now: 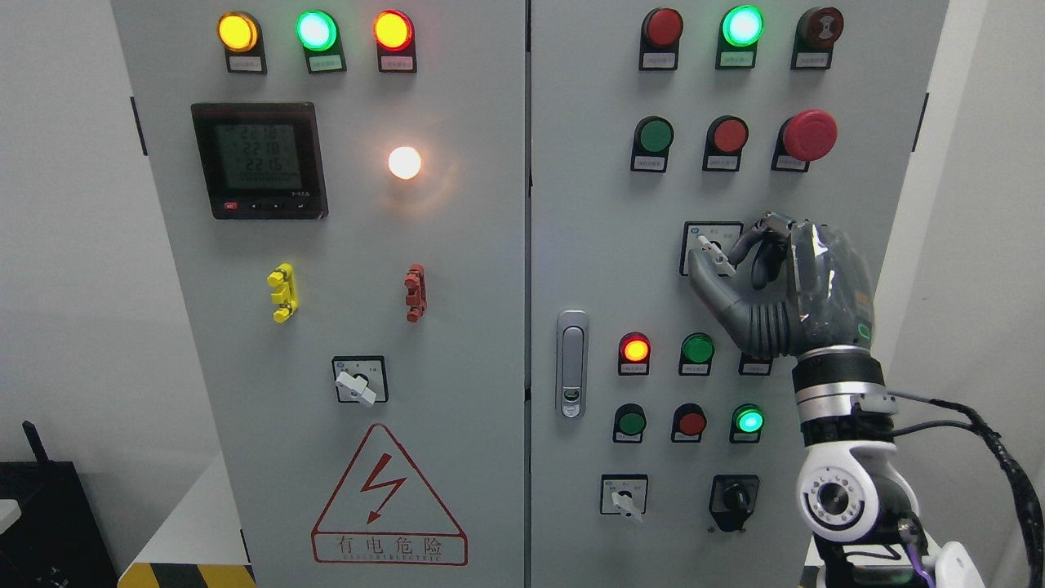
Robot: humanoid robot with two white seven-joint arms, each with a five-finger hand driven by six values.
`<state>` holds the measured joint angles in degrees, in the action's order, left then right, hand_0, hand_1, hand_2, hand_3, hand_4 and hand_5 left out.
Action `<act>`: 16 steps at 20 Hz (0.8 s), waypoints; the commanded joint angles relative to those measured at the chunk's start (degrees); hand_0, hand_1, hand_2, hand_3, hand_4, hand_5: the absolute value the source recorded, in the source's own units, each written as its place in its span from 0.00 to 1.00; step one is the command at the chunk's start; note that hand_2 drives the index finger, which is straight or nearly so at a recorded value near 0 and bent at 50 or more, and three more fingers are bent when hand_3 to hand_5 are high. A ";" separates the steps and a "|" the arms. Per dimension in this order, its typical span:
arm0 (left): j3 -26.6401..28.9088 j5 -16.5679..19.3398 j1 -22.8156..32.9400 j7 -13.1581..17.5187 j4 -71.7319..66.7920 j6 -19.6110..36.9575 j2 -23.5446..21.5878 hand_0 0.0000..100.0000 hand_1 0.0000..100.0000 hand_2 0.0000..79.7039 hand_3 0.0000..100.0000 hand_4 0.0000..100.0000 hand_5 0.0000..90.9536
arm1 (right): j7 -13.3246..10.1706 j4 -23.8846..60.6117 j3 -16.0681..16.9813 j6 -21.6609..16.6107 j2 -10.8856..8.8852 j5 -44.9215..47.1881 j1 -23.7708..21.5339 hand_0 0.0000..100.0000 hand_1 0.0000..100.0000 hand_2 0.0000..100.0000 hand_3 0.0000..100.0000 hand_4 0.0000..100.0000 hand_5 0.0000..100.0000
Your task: Rotate and turn off gray switch
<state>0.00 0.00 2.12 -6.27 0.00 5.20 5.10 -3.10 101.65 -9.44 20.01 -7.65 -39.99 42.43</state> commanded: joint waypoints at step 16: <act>1.85 0.44 -0.01 0.03 -1.32 -0.02 0.00 0.12 0.39 0.00 0.00 0.00 0.00 | 0.03 -0.40 -0.14 0.12 0.00 0.00 0.46 0.36 0.50 0.69 0.98 0.90 1.00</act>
<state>0.00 0.00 2.12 -5.99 0.00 5.19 5.10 -3.10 101.52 -9.55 20.10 -7.65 -39.99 42.80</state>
